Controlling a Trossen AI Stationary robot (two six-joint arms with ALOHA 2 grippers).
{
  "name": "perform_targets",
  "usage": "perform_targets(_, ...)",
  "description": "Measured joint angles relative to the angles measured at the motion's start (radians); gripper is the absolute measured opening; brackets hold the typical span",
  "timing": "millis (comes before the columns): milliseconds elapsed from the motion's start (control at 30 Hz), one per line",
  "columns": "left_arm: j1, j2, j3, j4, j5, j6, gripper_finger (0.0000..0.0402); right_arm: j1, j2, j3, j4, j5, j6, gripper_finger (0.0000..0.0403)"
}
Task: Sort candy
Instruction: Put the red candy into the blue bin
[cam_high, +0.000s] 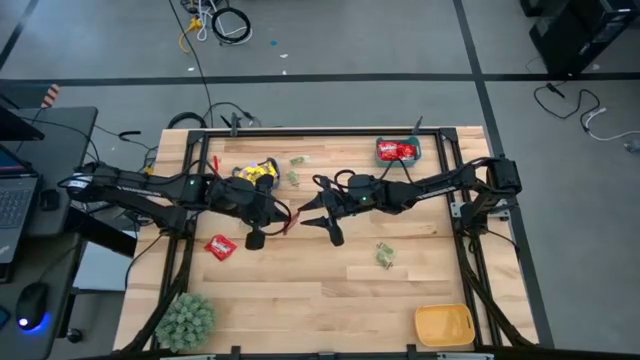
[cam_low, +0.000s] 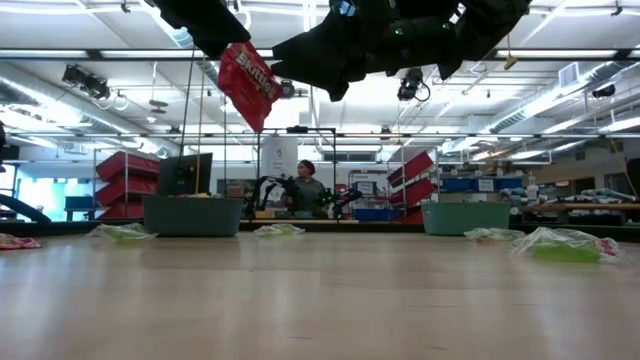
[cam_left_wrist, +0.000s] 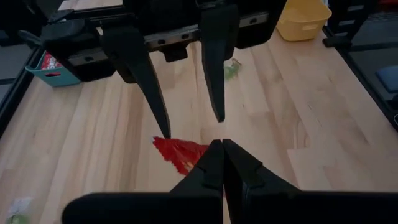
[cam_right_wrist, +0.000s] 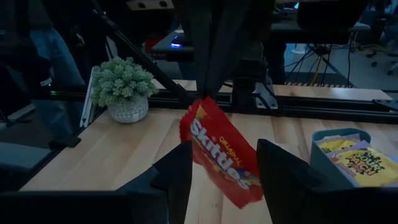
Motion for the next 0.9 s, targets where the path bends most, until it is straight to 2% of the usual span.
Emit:
perform_targets(300, 0.001, 0.01, 0.0, -0.001, 0.019, 0.0, 0.0, -0.001, -0.003, 0.031, -0.013, 0.0, -0.029, 0.0164)
perform_targets(533, 0.001, 0.029, 0.0, -0.002, 0.02, 0.016, 0.0, 0.006, -0.003, 0.131, -0.269, -0.01, -0.084, 0.0164)
perform_targets(667, 0.006, 0.028, 0.0, 0.016, 0.01, 0.019, 0.0, 0.008, -0.003, 0.155, -0.345, -0.042, -0.087, 0.0159)
perform_targets(767, 0.016, 0.028, 0.0, 0.024, 0.009, 0.019, 0.0, 0.008, -0.001, 0.169, -0.391, -0.045, -0.078, 0.0139)
perform_targets(900, 0.029, 0.028, 0.0, 0.042, 0.009, 0.019, 0.0, 0.006, -0.001, 0.178, -0.425, -0.044, -0.079, 0.0081)
